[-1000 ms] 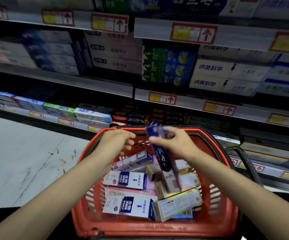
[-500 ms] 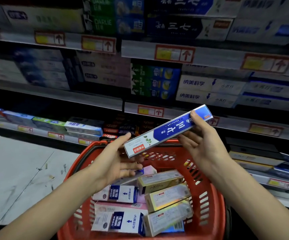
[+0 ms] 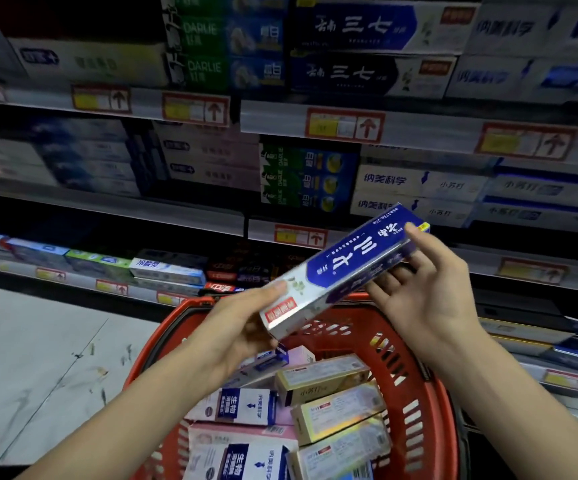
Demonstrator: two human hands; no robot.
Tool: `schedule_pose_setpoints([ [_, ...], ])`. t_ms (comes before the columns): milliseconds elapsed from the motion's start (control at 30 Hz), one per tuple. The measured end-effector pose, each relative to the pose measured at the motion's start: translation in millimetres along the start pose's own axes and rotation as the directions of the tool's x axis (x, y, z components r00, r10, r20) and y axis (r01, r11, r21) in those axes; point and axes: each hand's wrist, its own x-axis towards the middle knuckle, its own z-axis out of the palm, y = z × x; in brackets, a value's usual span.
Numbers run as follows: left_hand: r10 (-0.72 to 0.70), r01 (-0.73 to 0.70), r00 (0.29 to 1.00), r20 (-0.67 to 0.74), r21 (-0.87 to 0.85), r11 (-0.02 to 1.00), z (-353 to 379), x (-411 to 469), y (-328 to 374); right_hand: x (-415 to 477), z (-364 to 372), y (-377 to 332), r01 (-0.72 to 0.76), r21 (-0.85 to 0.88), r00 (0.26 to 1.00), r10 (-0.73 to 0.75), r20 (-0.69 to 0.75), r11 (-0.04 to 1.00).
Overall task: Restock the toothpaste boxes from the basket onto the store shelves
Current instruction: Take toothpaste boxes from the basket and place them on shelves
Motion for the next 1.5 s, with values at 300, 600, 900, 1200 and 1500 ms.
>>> schedule_pose_setpoints([
  [300, 0.213, -0.2, 0.975, -0.07, 0.156, 0.967, -7, 13, 14, 4, 2, 5, 0.03, -0.121, 0.999, -0.025, 0.048, 0.992],
  [600, 0.374, -0.324, 0.926, -0.052, 0.398, 0.858, -2, 9, 8, -4, -1, 14, 0.387, -0.675, 0.922, -0.271, 0.277, 0.628],
  [900, 0.472, -0.517, 0.847, 0.246, 0.588, 0.622, 0, 13, 8, -6, -7, 28, 0.498, -0.823, 0.858, -0.016, 0.514, 0.273],
  [1200, 0.426, -0.409, 0.896, -0.124, 0.142, 0.901, -19, 9, 25, 7, -24, -23, 0.259, -0.923, 0.926, -0.344, 0.154, 0.284],
  [1500, 0.433, -0.448, 0.888, -0.153, -0.079, 0.891, -22, 9, 33, 5, -14, -32, 0.227, -0.471, 0.974, -0.187, 0.131, 0.852],
])
